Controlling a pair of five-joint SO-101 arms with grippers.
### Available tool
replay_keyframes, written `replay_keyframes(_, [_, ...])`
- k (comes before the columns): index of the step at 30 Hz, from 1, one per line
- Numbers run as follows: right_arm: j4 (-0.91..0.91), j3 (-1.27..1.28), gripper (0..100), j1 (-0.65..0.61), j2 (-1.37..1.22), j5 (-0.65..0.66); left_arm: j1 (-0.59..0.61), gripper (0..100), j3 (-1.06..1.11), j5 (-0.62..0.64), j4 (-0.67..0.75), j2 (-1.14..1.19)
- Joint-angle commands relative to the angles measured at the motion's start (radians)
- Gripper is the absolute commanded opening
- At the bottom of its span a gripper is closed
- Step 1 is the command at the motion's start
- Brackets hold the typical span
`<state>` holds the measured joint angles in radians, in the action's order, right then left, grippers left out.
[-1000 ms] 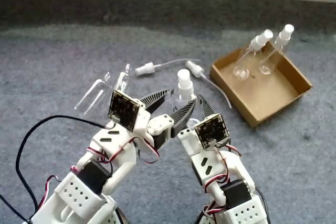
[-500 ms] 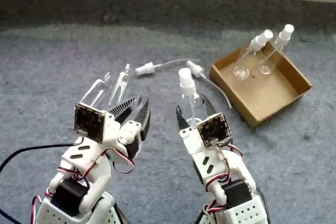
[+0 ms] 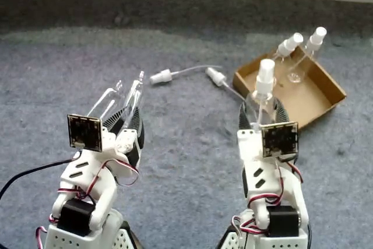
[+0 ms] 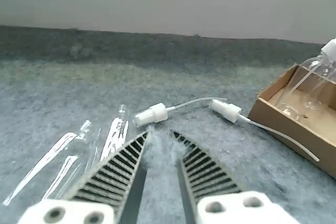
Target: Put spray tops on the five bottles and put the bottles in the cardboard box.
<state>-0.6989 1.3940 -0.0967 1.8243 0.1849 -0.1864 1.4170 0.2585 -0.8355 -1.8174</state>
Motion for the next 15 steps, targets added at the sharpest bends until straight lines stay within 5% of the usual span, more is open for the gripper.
replay_keyframes(1, [0.001, -0.147, 12.7, 0.081, -0.002, 0.009, 0.074, 1, -0.047, -0.012, -0.074, -0.012])
replay_keyframes(10, [0.133, -0.245, 12.7, 0.222, -0.005, 0.011, 0.229, 1, -0.044, -0.009, -0.106, -0.012])
replay_keyframes(15, [0.275, -0.237, 12.7, 0.318, -0.005, 0.006, 0.259, 1, -0.042, -0.009, -0.267, -0.012])
